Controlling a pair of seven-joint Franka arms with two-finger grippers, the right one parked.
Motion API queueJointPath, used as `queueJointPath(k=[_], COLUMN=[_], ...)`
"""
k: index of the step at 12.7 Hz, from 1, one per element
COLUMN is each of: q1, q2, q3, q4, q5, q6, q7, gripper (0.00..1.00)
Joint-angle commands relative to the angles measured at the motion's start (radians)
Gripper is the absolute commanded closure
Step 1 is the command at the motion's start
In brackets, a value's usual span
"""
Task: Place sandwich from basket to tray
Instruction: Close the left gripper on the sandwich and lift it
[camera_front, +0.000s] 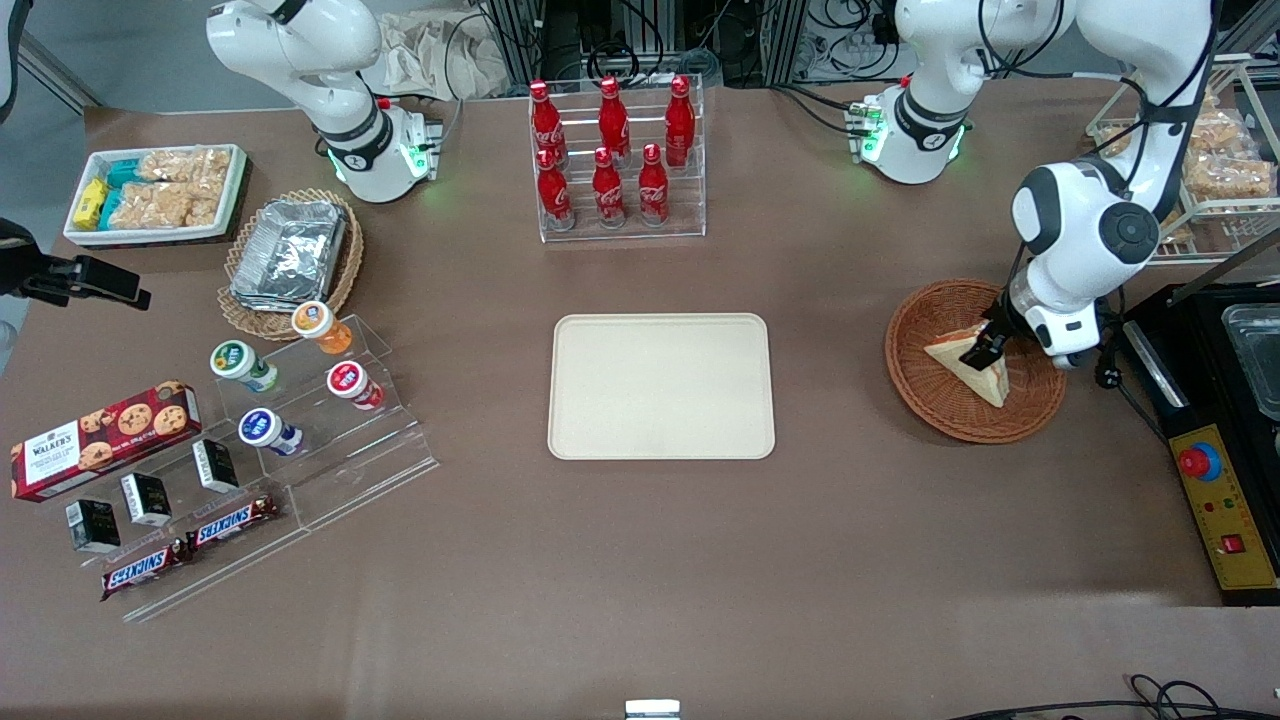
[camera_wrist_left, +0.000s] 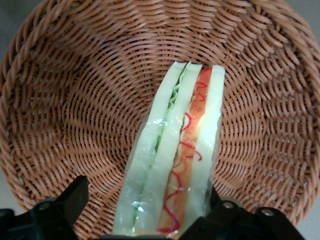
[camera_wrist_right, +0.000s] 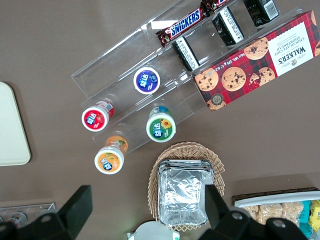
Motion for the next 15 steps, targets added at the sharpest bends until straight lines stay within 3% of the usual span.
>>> queueJointPath(k=[1,8,12,15], q1=[0.002,-0.001,-0.001,-0.002], q2=[-0.008,-0.053,-0.158,-0.177], q3=[0.0,-0.001,0.0,-0.004], q4=[-0.035,-0.01,0.126,0.354], q5=[0.013,0.013,0.027,0.036], q6=[0.095,0.074,-0.242,-0.569], q7=[-0.042,-0.043,0.007,0.061], gripper=[1.0,1.0,1.0,1.0])
